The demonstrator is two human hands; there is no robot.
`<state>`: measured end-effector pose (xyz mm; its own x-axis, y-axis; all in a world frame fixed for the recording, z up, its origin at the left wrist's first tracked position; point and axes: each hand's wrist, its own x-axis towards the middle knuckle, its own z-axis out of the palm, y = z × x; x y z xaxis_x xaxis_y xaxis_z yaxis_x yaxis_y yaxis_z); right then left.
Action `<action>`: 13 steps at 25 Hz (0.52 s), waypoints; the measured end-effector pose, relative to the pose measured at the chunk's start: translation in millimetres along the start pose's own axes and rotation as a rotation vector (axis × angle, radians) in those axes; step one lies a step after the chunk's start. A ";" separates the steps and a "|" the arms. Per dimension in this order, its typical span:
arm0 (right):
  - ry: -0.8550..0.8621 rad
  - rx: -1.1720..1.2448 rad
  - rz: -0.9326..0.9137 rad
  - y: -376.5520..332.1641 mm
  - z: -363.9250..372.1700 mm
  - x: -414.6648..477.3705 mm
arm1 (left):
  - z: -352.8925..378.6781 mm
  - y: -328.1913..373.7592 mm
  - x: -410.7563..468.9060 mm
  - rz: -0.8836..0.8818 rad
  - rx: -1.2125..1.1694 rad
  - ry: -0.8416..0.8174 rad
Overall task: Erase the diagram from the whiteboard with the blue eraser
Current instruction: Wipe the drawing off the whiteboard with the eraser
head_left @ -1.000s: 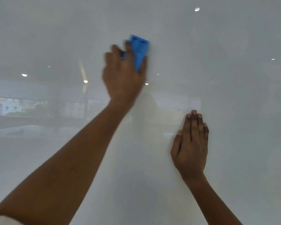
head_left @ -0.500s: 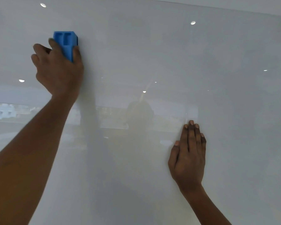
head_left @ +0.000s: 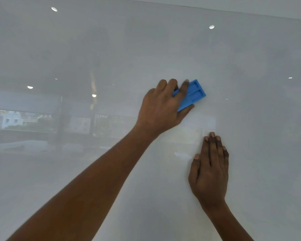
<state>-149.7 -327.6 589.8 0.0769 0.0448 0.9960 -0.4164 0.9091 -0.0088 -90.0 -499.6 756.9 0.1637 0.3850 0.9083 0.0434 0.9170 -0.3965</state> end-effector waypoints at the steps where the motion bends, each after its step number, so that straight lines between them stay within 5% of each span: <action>1: 0.006 0.003 -0.003 -0.3 -0.1 0.6 | -2.9 -15.2 -0.9 -0.073 0.013 0.033; 8: 0.021 0.014 0.010 -3.8 2.5 1.9 | -55.8 -198.3 -46.0 -1.013 0.237 0.054; 13: -0.008 0.039 0.021 -7.3 1.8 3.2 | -43.2 -168.7 -38.8 -1.164 0.248 0.133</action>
<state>-148.0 -334.8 593.3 0.0609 0.0599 0.9963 -0.4529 0.8912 -0.0259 -61.1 -673.7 782.8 0.2531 -0.6901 0.6780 0.0443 0.7084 0.7044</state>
